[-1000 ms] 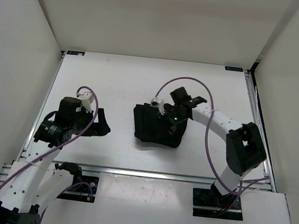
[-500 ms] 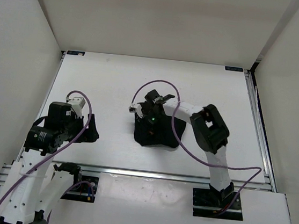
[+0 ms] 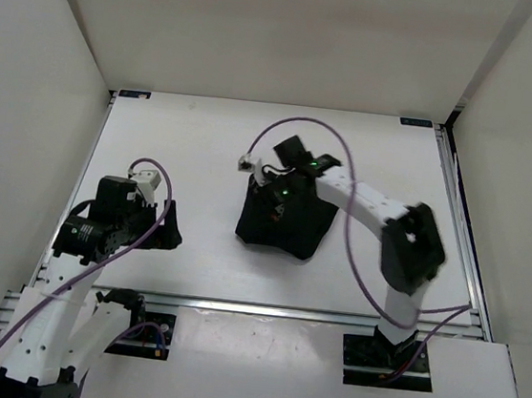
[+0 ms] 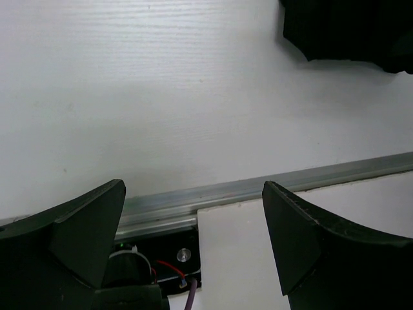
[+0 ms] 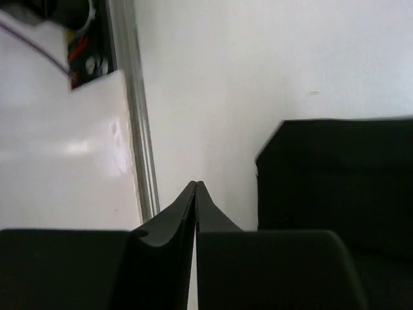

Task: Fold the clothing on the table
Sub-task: Fold the skirt

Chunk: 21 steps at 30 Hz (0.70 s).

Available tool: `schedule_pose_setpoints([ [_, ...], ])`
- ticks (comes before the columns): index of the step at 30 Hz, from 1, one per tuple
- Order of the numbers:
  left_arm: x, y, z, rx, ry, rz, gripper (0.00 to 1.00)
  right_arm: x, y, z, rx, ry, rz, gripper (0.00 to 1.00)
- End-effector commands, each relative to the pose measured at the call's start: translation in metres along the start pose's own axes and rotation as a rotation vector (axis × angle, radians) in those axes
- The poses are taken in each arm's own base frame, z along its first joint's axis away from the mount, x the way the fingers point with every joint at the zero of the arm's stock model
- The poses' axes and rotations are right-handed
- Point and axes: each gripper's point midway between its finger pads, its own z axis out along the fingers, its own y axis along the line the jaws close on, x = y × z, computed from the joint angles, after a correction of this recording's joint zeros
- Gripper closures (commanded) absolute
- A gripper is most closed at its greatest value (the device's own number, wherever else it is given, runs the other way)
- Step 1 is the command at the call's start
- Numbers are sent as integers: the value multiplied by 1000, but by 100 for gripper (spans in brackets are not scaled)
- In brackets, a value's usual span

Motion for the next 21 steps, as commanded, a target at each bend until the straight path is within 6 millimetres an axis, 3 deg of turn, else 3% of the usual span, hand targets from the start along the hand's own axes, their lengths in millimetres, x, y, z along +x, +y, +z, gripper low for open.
schedule_pose_setpoints([
  [1, -25, -6, 14, 20, -79, 34, 2, -51, 19, -85, 247, -242, -29, 95],
  [2, -31, -11, 17, 40, -98, 54, 1, -46, 8, -107, 401, -258, -22, 73],
  [3, -33, -12, 23, 41, -93, 70, 2, -41, -4, -125, 471, -279, -2, 42],
  [4, -37, -16, 25, 47, -106, 74, 1, -26, -19, -146, 570, -288, 39, 18],
  [5, -43, -18, 29, 52, -122, 90, 1, -10, -27, -155, 608, -280, 111, 12],
  [6, -46, -21, 36, 54, -125, 102, 2, 1, -40, -182, 663, -306, 174, 6],
  [7, -44, -24, 40, 60, -125, 115, 1, 22, -51, -201, 689, -322, 290, 2],
  [8, -52, -25, 43, 45, -155, 121, 1, 40, -53, -202, 672, -327, 381, 1],
  [9, -54, -26, 47, 36, -166, 136, 1, 55, -62, -228, 705, -376, 454, 0],
  [10, -56, -27, 49, 35, -175, 161, 2, 70, -64, -241, 695, -424, 538, 1],
  [14, -73, -22, 50, 20, -242, 170, 1, 115, -60, -264, 807, -411, 604, 1],
  [17, -79, -15, 50, 21, -254, 161, 1, 133, -48, -258, 858, -368, 598, 1],
  [21, -83, -18, 46, 0, -287, 203, 1, 153, -35, -232, 866, -305, 574, 1],
])
